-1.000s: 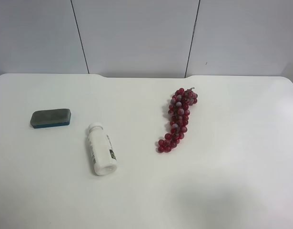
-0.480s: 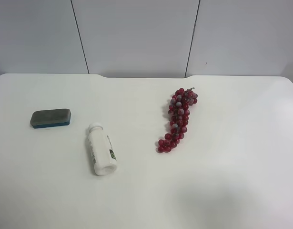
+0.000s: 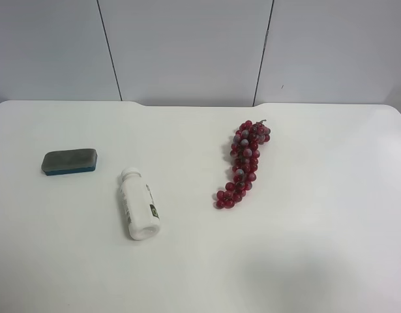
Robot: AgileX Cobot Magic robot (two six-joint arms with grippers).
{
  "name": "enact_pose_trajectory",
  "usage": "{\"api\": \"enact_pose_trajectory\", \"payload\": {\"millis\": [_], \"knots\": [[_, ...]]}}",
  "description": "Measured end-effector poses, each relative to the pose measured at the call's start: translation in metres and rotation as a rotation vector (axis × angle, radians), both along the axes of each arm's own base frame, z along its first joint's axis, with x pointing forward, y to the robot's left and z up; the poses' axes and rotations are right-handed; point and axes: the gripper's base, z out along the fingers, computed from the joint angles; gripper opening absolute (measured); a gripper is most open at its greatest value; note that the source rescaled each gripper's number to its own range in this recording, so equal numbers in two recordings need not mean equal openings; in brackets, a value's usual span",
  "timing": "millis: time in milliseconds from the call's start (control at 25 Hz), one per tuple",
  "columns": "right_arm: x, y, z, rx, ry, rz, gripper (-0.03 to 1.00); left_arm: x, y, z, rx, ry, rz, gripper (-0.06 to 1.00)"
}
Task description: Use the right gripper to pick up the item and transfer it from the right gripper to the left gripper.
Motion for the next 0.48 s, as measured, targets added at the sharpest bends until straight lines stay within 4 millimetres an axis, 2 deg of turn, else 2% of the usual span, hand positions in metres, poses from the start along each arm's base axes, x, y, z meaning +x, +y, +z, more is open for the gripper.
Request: {"api": "enact_pose_trajectory", "payload": {"millis": [480], "knots": [[0.0, 0.0, 0.0, 0.0, 0.0, 0.0, 0.99, 0.0018, 0.0085, -0.002, -0.022, -0.016, 0.115, 1.0]]}}
